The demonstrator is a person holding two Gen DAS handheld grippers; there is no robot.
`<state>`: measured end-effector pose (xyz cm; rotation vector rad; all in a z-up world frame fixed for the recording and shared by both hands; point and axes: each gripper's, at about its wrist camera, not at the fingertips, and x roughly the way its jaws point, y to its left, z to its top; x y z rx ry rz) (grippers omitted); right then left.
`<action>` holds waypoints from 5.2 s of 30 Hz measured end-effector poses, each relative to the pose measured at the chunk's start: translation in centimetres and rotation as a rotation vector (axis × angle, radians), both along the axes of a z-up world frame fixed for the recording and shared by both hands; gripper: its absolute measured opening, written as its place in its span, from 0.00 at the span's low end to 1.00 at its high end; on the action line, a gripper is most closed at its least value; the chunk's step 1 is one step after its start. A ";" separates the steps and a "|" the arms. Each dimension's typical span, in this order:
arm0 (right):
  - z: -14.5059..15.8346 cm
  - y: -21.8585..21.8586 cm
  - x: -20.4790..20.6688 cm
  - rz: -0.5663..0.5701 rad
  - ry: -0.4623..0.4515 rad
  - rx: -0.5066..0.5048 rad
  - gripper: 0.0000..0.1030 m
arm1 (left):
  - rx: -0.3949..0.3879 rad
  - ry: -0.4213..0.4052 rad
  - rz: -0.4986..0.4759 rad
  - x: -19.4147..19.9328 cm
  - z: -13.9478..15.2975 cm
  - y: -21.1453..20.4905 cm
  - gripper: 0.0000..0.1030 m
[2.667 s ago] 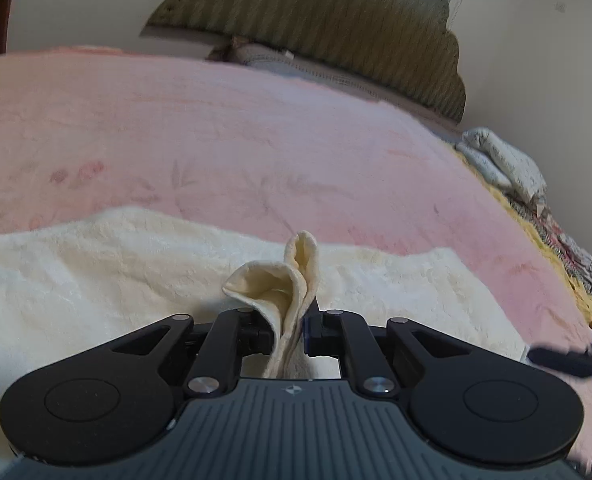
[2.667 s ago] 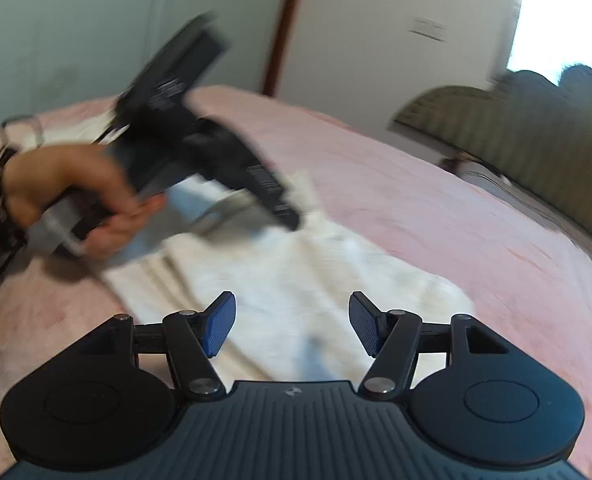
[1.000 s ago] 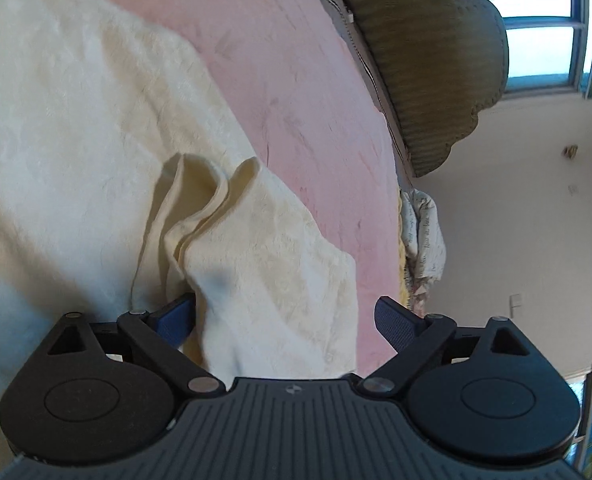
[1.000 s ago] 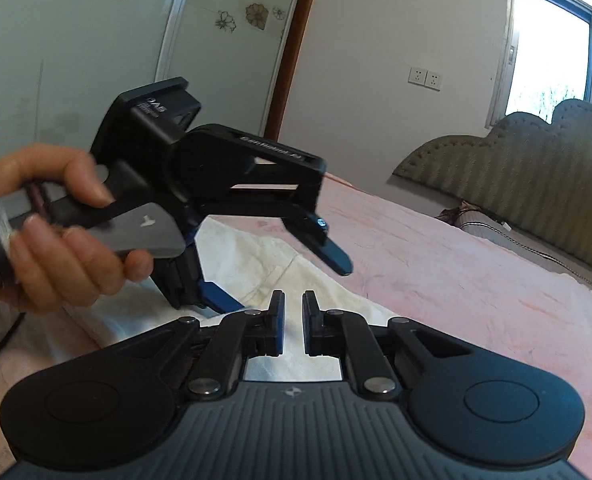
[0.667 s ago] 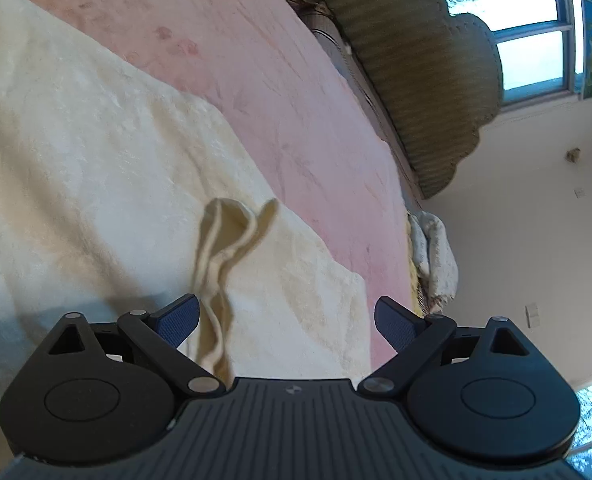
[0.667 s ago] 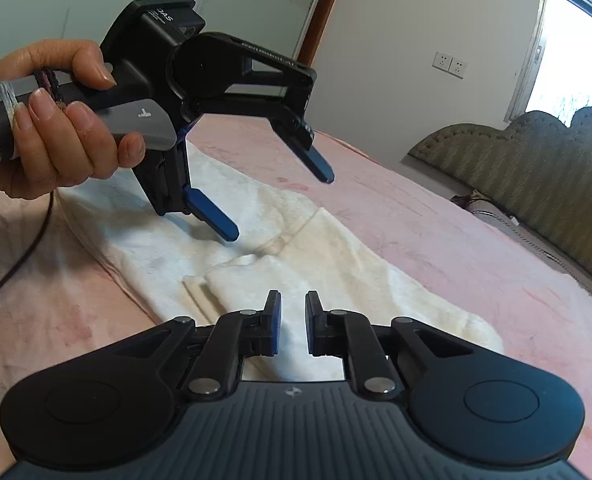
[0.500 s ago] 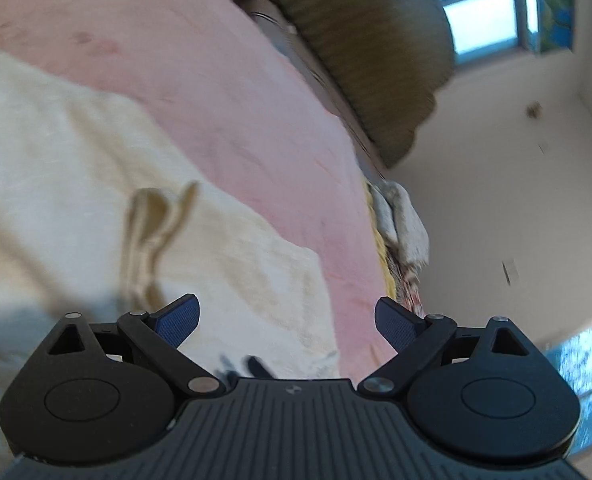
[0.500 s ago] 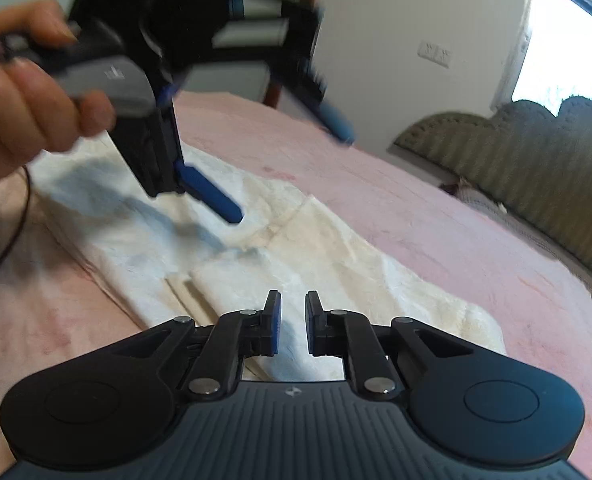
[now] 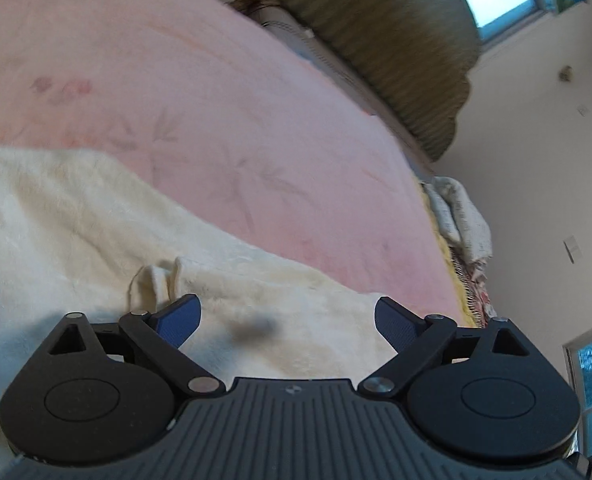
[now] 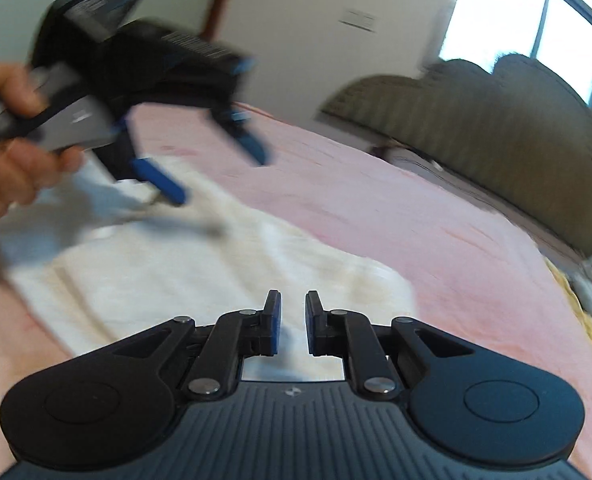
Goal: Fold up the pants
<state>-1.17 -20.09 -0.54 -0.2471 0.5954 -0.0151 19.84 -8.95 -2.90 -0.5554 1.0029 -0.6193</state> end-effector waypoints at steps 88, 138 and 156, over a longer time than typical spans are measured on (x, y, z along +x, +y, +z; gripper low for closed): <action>-3.1 30.0 3.2 0.741 -0.117 -0.270 0.34 | 0.265 0.050 0.562 -15.0 3.3 28.3 0.99; 4.8 -2.8 7.4 0.141 -0.127 0.509 0.49 | 0.343 -0.655 -0.013 -13.0 12.1 -11.0 0.17; -1.4 -7.6 3.5 -0.041 0.104 -0.010 0.67 | 0.454 -0.517 -0.346 -16.2 1.6 -14.5 0.51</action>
